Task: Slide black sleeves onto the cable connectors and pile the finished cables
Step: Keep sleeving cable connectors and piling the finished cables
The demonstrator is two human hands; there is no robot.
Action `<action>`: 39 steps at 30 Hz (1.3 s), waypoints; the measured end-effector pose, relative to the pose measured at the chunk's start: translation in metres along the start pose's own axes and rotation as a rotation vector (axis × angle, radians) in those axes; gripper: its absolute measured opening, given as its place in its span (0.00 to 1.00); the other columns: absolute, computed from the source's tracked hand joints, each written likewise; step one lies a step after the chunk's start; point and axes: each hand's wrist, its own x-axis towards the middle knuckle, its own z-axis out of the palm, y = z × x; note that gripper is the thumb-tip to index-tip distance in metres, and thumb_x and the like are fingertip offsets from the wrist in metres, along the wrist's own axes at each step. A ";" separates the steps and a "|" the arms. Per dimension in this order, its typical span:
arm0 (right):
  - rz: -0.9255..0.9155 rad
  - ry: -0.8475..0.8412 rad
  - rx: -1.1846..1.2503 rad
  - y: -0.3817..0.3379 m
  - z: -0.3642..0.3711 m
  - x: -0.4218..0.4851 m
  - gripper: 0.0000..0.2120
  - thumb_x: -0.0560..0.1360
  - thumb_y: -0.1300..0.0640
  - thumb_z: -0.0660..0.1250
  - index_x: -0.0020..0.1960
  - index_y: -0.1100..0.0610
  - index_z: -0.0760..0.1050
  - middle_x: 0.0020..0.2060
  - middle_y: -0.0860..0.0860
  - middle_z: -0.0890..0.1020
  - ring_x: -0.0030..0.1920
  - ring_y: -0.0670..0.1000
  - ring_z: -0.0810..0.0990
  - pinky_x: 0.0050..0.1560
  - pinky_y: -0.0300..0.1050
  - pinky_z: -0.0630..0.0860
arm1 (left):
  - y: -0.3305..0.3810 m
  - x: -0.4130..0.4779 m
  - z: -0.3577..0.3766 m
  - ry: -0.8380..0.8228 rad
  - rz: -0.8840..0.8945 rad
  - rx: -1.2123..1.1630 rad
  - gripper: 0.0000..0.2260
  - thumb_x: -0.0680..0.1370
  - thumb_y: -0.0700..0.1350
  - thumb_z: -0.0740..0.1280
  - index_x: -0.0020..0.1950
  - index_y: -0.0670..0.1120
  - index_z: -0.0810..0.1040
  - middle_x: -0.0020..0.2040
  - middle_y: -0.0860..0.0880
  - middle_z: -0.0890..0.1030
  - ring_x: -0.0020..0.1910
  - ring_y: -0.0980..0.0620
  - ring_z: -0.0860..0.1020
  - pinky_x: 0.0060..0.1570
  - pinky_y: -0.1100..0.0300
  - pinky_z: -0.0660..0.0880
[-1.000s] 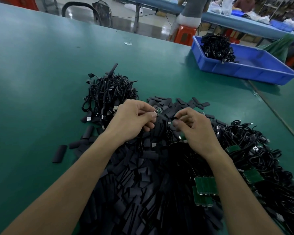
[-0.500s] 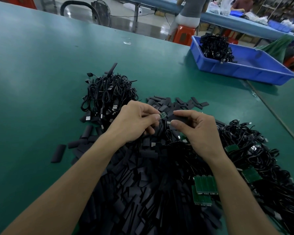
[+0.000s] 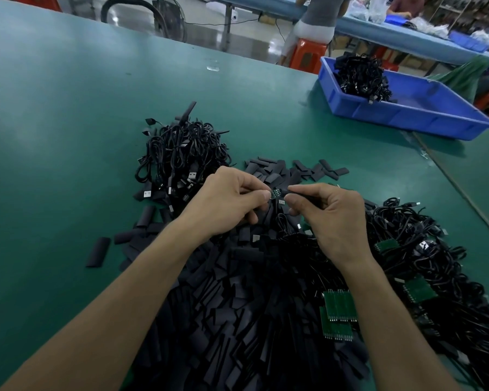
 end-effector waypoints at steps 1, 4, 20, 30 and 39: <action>0.002 0.002 0.000 -0.001 0.000 0.000 0.09 0.72 0.57 0.77 0.48 0.45 0.82 0.34 0.44 0.85 0.36 0.44 0.85 0.45 0.39 0.82 | 0.000 0.000 0.000 -0.002 -0.003 -0.008 0.05 0.79 0.44 0.70 0.45 0.51 0.84 0.36 0.52 0.86 0.29 0.55 0.82 0.32 0.62 0.75; 0.026 -0.005 0.027 -0.002 0.001 0.001 0.10 0.70 0.56 0.78 0.49 0.46 0.82 0.36 0.43 0.86 0.35 0.43 0.85 0.42 0.36 0.81 | 0.001 -0.001 0.000 -0.005 -0.006 -0.042 0.05 0.79 0.43 0.70 0.45 0.49 0.84 0.36 0.51 0.85 0.29 0.55 0.81 0.32 0.64 0.75; 0.045 -0.043 0.055 0.002 -0.003 0.003 0.08 0.72 0.58 0.77 0.49 0.51 0.84 0.33 0.45 0.86 0.33 0.45 0.84 0.39 0.33 0.77 | 0.007 -0.005 -0.001 0.003 -0.045 -0.129 0.06 0.80 0.41 0.68 0.45 0.44 0.83 0.34 0.51 0.84 0.26 0.58 0.77 0.29 0.67 0.73; 0.073 -0.007 0.084 -0.004 0.004 0.001 0.11 0.68 0.57 0.79 0.48 0.47 0.83 0.36 0.46 0.87 0.34 0.47 0.85 0.42 0.40 0.82 | 0.008 -0.005 -0.001 -0.010 -0.040 -0.127 0.06 0.81 0.41 0.68 0.46 0.44 0.83 0.34 0.52 0.84 0.26 0.58 0.77 0.30 0.67 0.74; 0.090 -0.177 0.113 -0.005 -0.010 0.008 0.13 0.65 0.52 0.78 0.49 0.49 0.84 0.35 0.47 0.86 0.32 0.46 0.84 0.36 0.33 0.77 | 0.008 -0.006 -0.009 -0.122 0.002 -0.103 0.04 0.79 0.40 0.70 0.49 0.46 0.85 0.36 0.49 0.85 0.30 0.60 0.76 0.30 0.69 0.72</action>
